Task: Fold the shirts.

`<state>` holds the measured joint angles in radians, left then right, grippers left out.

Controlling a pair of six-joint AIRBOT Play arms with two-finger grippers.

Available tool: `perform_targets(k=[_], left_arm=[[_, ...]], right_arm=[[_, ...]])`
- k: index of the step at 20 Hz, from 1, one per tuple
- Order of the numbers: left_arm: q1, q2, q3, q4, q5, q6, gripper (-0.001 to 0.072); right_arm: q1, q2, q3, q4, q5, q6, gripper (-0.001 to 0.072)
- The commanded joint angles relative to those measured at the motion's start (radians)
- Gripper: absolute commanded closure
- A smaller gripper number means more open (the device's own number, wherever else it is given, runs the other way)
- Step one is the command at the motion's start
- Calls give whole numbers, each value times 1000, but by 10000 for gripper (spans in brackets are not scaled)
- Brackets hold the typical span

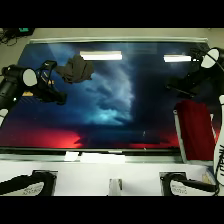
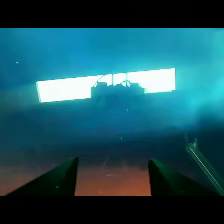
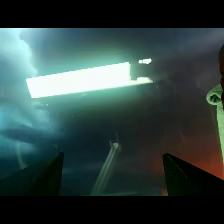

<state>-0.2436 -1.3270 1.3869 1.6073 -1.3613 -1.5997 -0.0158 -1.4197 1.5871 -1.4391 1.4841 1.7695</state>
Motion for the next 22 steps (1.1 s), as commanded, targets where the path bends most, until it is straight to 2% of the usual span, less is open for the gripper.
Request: perform_targets(k=[1, 16, 22], left_arm=[[0, 0, 0, 0, 0, 0, 188], [0, 0, 0, -7, 7, -11, 188], [-2, -42, 0, -108, 455, -11, 187]], right_arm=[[1, 0, 1, 0, 0, 0, 49], [1, 0, 1, 0, 0, 0, 49], [1, -1, 1, -3, -81, 0, 47]])
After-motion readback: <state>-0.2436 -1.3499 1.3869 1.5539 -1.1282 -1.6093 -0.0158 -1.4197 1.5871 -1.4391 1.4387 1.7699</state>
